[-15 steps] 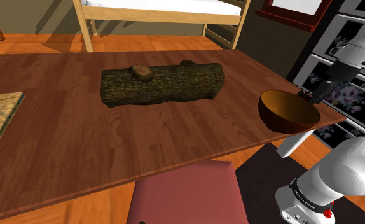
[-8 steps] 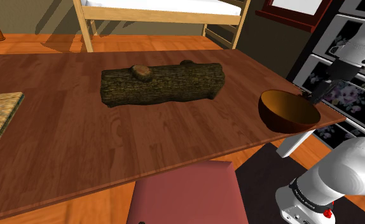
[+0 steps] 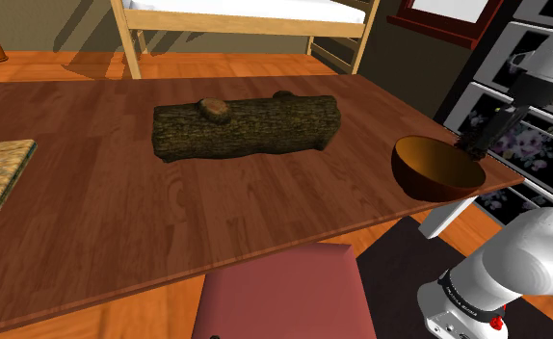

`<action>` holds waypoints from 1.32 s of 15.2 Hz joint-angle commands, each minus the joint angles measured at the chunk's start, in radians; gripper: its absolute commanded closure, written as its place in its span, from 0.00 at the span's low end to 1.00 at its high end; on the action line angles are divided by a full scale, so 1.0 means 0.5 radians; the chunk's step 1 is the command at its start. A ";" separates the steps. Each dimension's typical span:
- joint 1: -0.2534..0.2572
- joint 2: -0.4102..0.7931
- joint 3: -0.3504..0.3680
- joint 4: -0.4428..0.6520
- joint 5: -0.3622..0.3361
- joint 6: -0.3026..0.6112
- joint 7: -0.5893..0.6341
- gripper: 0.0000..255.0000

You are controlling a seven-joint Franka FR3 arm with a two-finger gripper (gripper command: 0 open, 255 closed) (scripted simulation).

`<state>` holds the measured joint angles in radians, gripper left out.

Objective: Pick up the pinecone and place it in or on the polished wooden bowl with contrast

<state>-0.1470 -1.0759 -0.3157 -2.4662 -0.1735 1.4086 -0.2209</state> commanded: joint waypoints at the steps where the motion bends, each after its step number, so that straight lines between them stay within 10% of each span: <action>1: 0.007 0.024 0.010 0.077 0.011 -0.052 -0.001 1.00; 20: 0.075 0.311 0.077 0.752 0.101 -0.441 0.004 1.00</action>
<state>-0.1115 -0.9295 -0.2790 -2.1127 -0.1258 1.2012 -0.2191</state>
